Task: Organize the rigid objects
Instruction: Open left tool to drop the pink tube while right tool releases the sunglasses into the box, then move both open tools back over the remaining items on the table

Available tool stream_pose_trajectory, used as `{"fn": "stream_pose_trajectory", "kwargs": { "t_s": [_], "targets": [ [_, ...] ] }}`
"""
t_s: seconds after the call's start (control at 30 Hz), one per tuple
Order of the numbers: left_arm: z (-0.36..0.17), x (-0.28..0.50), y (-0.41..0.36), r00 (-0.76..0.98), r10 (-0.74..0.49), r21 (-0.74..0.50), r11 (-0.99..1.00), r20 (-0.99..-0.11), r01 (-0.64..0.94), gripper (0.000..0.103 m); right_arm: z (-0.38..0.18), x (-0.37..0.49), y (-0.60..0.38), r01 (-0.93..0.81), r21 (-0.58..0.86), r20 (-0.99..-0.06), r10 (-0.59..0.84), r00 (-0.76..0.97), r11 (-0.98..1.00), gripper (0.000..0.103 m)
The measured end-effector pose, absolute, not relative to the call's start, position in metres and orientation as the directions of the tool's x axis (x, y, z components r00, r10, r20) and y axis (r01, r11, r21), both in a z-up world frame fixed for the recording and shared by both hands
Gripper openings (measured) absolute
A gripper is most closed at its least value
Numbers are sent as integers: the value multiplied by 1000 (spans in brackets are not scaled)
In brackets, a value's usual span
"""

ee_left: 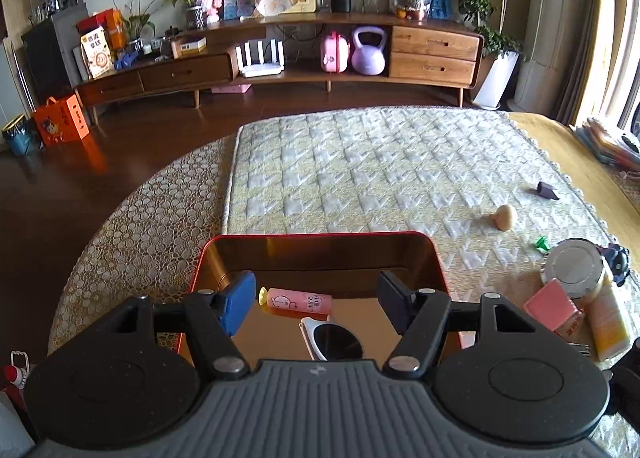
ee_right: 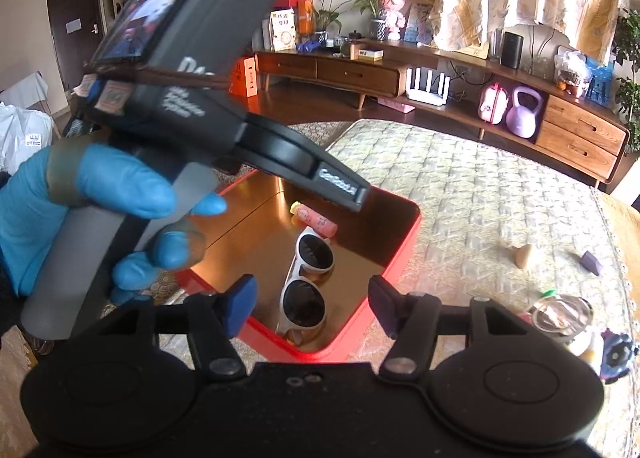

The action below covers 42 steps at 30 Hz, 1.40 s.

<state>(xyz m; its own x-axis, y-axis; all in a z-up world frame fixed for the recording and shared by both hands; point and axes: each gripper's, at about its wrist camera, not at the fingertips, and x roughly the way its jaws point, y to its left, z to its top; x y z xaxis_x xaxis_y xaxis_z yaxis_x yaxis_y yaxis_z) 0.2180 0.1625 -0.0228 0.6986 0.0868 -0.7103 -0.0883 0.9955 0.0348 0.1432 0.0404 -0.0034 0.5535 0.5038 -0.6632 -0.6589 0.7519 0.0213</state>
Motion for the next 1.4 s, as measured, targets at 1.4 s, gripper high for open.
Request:
{"fn": "stream_pose_trajectory", "kwargs": {
  "t_s": [1.4],
  "targets": [
    [-41,165,17,746,-172,-101,985,-643,141,88,-3,140,-205,-354,89,-584,337,738,931,97]
  ]
}}
